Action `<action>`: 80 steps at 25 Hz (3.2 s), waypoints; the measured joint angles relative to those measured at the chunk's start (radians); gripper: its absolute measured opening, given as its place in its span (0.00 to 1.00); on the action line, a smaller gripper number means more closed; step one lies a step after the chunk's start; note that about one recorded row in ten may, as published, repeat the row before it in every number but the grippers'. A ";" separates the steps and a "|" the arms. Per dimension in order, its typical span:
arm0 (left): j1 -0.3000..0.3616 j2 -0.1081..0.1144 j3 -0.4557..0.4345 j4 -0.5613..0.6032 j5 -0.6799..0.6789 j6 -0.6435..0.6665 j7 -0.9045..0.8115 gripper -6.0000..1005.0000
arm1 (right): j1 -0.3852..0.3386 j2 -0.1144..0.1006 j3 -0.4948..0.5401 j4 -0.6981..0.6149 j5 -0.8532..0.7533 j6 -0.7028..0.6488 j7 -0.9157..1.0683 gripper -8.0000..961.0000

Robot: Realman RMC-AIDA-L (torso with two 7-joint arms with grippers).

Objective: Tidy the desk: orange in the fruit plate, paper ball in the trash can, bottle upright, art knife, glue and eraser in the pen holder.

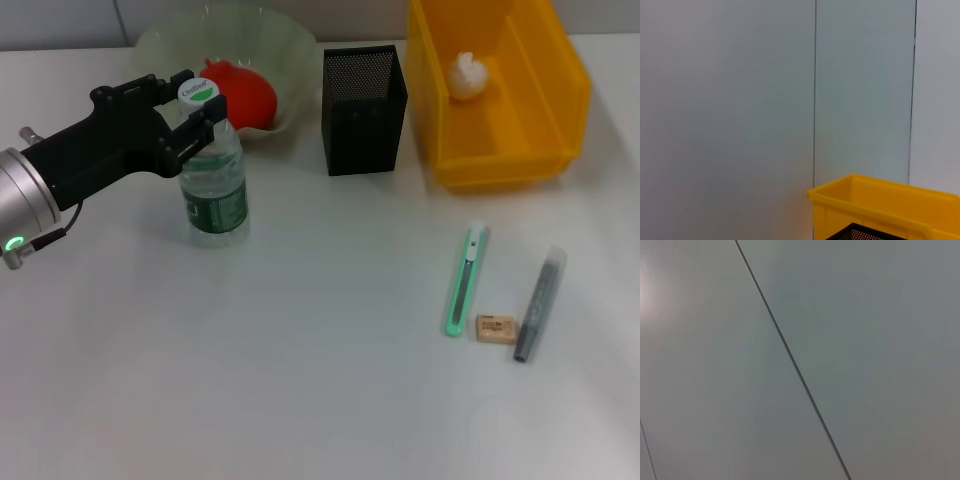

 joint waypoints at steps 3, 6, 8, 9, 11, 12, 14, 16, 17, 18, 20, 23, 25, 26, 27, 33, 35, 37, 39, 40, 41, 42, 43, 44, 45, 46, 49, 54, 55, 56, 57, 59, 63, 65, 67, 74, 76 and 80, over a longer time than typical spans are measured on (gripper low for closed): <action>-0.004 0.000 -0.001 -0.010 -0.002 0.002 0.006 0.44 | -0.001 0.001 0.000 0.000 -0.001 -0.001 0.002 0.72; -0.005 0.001 -0.001 -0.012 -0.001 0.002 0.007 0.44 | -0.003 0.002 0.000 0.000 -0.002 -0.001 0.003 0.72; -0.005 0.001 -0.001 -0.016 -0.001 0.004 0.008 0.44 | -0.004 0.002 0.000 0.000 -0.002 -0.002 0.003 0.72; -0.005 0.001 -0.001 -0.016 -0.001 0.004 0.008 0.44 | -0.004 0.002 0.000 0.000 -0.003 -0.002 0.003 0.72; -0.005 0.002 -0.002 -0.017 0.000 0.009 0.008 0.44 | -0.004 0.002 0.000 0.000 -0.003 -0.002 0.003 0.72; -0.002 0.002 -0.002 -0.016 -0.001 0.015 0.008 0.44 | -0.004 0.002 0.000 0.000 -0.003 -0.002 0.004 0.72; -0.001 0.002 -0.003 -0.014 -0.002 0.017 0.008 0.44 | -0.004 0.002 0.000 0.000 -0.003 -0.003 0.004 0.72; 0.000 0.002 -0.003 -0.013 -0.007 0.022 0.009 0.44 | -0.005 0.001 0.000 0.000 -0.003 -0.003 0.004 0.72; -0.002 0.002 -0.006 -0.011 -0.013 0.026 0.010 0.44 | -0.006 0.001 0.000 0.000 -0.003 -0.003 0.004 0.72; -0.002 0.002 -0.006 -0.011 -0.013 0.026 0.010 0.45 | -0.006 0.001 0.000 0.000 -0.003 -0.003 0.004 0.72; -0.005 0.001 -0.012 -0.010 -0.015 0.029 0.012 0.45 | -0.007 0.001 0.000 0.000 -0.003 -0.003 0.004 0.72; -0.009 0.001 -0.017 -0.009 -0.026 0.038 0.023 0.58 | -0.007 0.001 0.000 0.001 -0.003 -0.003 0.005 0.72; -0.010 0.001 -0.019 -0.009 -0.046 0.049 0.037 0.66 | -0.007 0.001 -0.001 0.001 -0.005 -0.008 0.007 0.72; -0.010 0.001 -0.024 -0.008 -0.055 0.058 0.044 0.67 | -0.007 0.000 -0.002 0.000 -0.010 -0.013 0.009 0.72; -0.010 0.001 -0.036 -0.004 -0.062 0.076 0.049 0.69 | -0.006 -0.002 -0.003 -0.012 -0.033 -0.027 0.029 0.72; -0.008 0.001 -0.083 0.007 -0.089 0.164 0.050 0.77 | -0.009 -0.005 -0.003 -0.184 -0.186 -0.097 0.212 0.71; -0.003 0.001 -0.092 0.017 -0.100 0.189 0.051 0.79 | -0.010 -0.004 -0.003 -0.295 -0.257 -0.127 0.333 0.71; 0.004 0.001 -0.093 0.030 -0.104 0.196 0.051 0.80 | -0.008 -0.001 -0.012 -0.515 -0.389 -0.171 0.574 0.71; 0.004 0.001 -0.093 0.030 -0.104 0.194 0.052 0.80 | -0.004 0.000 -0.027 -0.589 -0.432 -0.179 0.654 0.71; 0.002 0.001 -0.094 0.029 -0.104 0.192 0.052 0.80 | -0.001 0.000 -0.054 -0.659 -0.478 -0.182 0.744 0.71; 0.000 0.001 -0.096 0.026 -0.102 0.190 0.053 0.80 | 0.003 0.000 -0.084 -0.722 -0.514 -0.181 0.817 0.71; -0.004 0.002 -0.101 0.020 -0.099 0.187 0.059 0.80 | 0.019 0.001 -0.155 -0.838 -0.600 -0.176 0.971 0.71; -0.004 0.002 -0.101 0.020 -0.099 0.187 0.059 0.80 | 0.019 0.001 -0.155 -0.838 -0.600 -0.176 0.971 0.71; -0.005 0.002 -0.103 0.017 -0.098 0.186 0.063 0.80 | 0.031 0.001 -0.190 -0.891 -0.653 -0.174 1.048 0.71; -0.006 0.001 -0.104 0.017 -0.099 0.186 0.067 0.80 | 0.046 0.001 -0.226 -0.943 -0.712 -0.174 1.121 0.71; -0.006 0.002 -0.104 0.016 -0.099 0.184 0.070 0.80 | 0.062 0.001 -0.262 -0.987 -0.782 -0.172 1.205 0.71; -0.007 0.002 -0.106 0.016 -0.100 0.178 0.073 0.80 | 0.124 -0.001 -0.356 -1.086 -1.023 -0.170 1.450 0.71; -0.007 0.002 -0.107 0.015 -0.098 0.161 0.099 0.80 | 0.261 -0.002 -0.503 -1.112 -1.418 -0.175 1.766 0.70; -0.007 0.002 -0.107 0.015 -0.098 0.161 0.099 0.80 | 0.261 -0.002 -0.503 -1.112 -1.418 -0.175 1.766 0.70; -0.007 0.002 -0.107 0.014 -0.098 0.158 0.109 0.80 | 0.289 -0.003 -0.519 -1.097 -1.460 -0.178 1.793 0.70; -0.009 0.002 -0.106 0.009 -0.098 0.155 0.121 0.80 | 0.314 -0.003 -0.531 -1.077 -1.496 -0.181 1.814 0.70; -0.015 0.002 -0.106 -0.003 -0.098 0.153 0.138 0.80 | 0.372 -0.002 -0.551 -1.021 -1.578 -0.184 1.849 0.69; -0.026 0.002 -0.105 -0.021 -0.098 0.150 0.160 0.80 | 0.481 0.001 -0.571 -0.866 -1.672 -0.140 1.881 0.68; -0.027 0.002 -0.105 -0.025 -0.098 0.147 0.166 0.80 | 0.527 0.002 -0.585 -0.779 -1.685 -0.101 1.890 0.68; -0.027 0.002 -0.106 -0.031 -0.098 0.145 0.172 0.80 | 0.571 0.002 -0.596 -0.690 -1.692 -0.059 1.894 0.67; -0.027 0.002 -0.109 -0.048 -0.102 0.145 0.186 0.80 | 0.679 0.002 -0.598 -0.474 -1.746 0.029 1.913 0.66; -0.027 0.002 -0.109 -0.048 -0.102 0.145 0.186 0.80 | 0.687 0.001 -0.599 -0.451 -1.747 0.047 1.917 0.65; -0.028 0.002 -0.123 -0.071 -0.103 0.150 0.204 0.80 | 0.688 0.002 -0.599 -0.430 -1.747 0.081 1.921 0.64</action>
